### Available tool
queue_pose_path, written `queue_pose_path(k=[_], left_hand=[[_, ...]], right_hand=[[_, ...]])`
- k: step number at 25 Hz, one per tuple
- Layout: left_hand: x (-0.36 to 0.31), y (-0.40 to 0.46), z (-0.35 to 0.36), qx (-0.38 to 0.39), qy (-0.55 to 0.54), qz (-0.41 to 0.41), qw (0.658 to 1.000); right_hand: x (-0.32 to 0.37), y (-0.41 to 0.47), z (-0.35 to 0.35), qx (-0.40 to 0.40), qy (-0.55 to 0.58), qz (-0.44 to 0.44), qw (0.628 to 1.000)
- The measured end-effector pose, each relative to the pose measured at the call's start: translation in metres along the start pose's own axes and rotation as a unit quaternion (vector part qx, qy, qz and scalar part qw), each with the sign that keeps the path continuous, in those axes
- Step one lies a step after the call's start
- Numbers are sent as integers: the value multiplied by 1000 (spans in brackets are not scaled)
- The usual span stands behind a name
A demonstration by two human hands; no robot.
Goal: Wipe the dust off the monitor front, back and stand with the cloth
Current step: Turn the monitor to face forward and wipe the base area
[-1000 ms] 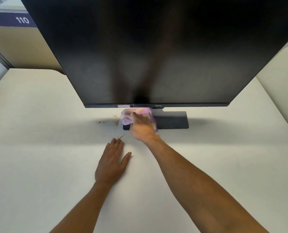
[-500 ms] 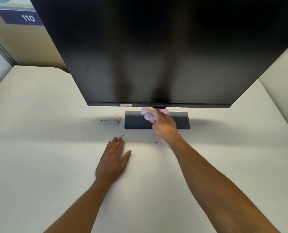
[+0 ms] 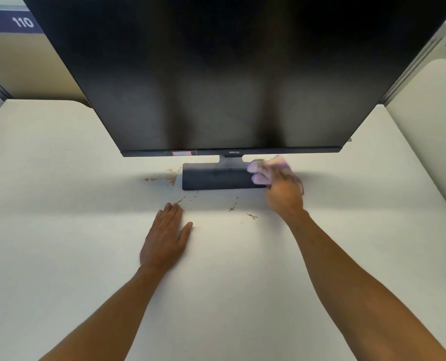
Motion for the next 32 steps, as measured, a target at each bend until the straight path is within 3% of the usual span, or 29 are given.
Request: queue_pose_path(k=[2, 4, 9, 13, 15, 21, 24, 26, 32], left_hand=[[-1, -1, -1, 1, 0, 0, 1000], [0, 0, -1, -1, -2, 1, 1000], [-1, -1, -3, -3, -3, 1, 1000], [-3, -2, -2, -2, 18, 20, 1000], [-4, -3, -3, -4, 25, 24, 999], [-27, -13, -7, -29, 21, 5, 999], [-57, -22, 1, -11, -5, 2, 1000], [-74, -28, 10, -1, -26, -6, 1000], [-86, -47, 28, -12, -20, -17, 1000]], right_hand=[[4, -4, 7, 36, 92, -23, 995], [12, -6, 5, 50, 280, 14, 958], [-2, -23, -18, -77, 545, 119, 826], [-41, -52, -36, -150, 714, 189, 658], [-56, -69, -44, -165, 740, 199, 621], [-105, -97, -68, -123, 740, 205, 629], [-137, -97, -80, -115, 753, 214, 611], [-157, -96, -86, -105, 747, 209, 622], [-196, -105, -79, -47, 548, 167, 818]])
Point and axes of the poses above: each hand's wrist, its own y-axis towards the middle knuckle, its own z-axis out of the palm, x = y × z, the point moved 2 cm from there along y, towards the middle knuckle, and after that the axes turned 6 degrees about -z, right-handed, at the moved point
